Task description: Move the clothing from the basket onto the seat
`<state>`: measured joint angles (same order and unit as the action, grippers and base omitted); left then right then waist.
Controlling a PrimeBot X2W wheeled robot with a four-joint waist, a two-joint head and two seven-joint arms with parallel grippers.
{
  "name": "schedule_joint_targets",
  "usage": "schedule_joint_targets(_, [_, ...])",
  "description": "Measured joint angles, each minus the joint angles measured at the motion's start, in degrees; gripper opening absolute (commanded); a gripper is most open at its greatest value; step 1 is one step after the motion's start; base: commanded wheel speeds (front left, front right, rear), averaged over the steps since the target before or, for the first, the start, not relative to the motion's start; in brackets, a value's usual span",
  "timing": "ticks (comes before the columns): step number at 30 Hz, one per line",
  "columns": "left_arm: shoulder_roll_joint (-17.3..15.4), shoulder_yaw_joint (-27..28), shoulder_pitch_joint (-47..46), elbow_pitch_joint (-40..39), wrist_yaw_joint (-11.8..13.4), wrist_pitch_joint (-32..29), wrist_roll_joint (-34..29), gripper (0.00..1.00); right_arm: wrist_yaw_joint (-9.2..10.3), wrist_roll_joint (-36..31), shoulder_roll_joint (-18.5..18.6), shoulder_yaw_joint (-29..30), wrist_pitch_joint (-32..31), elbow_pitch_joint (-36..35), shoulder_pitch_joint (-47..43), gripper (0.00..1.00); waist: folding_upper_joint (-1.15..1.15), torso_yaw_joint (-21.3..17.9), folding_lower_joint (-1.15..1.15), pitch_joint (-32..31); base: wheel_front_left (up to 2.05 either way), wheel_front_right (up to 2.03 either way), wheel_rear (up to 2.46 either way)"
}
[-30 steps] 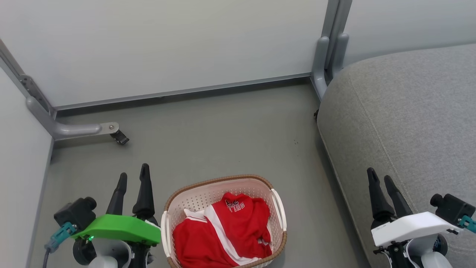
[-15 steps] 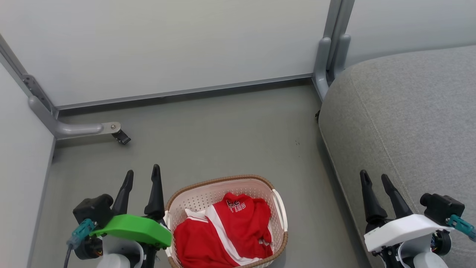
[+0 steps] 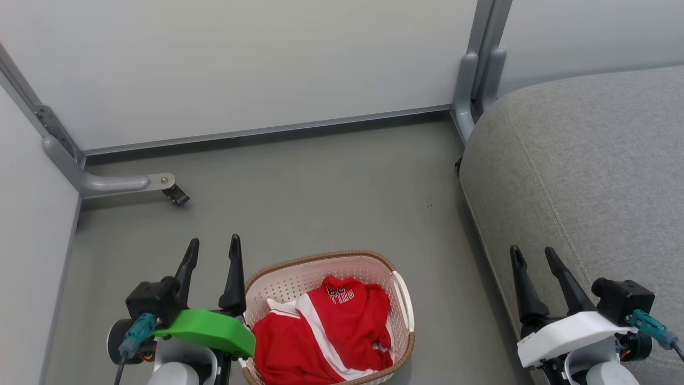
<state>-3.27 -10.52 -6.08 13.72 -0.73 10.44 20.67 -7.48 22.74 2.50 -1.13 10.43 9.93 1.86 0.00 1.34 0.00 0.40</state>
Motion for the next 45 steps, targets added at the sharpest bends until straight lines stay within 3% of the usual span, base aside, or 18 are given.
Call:
schedule_joint_targets(12, [0.0,-0.8,-0.1,0.1,0.1,1.5,-4.6,1.0,0.0,-6.3,0.1,-0.4,1.6,-0.2,-0.1,1.0,0.0,0.2,0.0,0.3,0.0,0.0,0.0])
schedule_joint_targets(30, [0.3,-1.6,-0.2,1.2,-1.6,3.6,-10.7,1.0,-0.01,-13.8,0.2,-1.4,3.6,-0.1,-0.2,1.0,0.0,0.5,0.0,0.5,0.0,0.0,0.0])
schedule_joint_targets(45, [0.3,-2.3,-0.5,1.4,-1.6,4.7,-14.5,1.0,-0.01,-17.4,0.2,-1.8,4.6,0.0,-0.4,1.0,0.0,0.5,0.0,0.9,0.0,0.0,0.0])
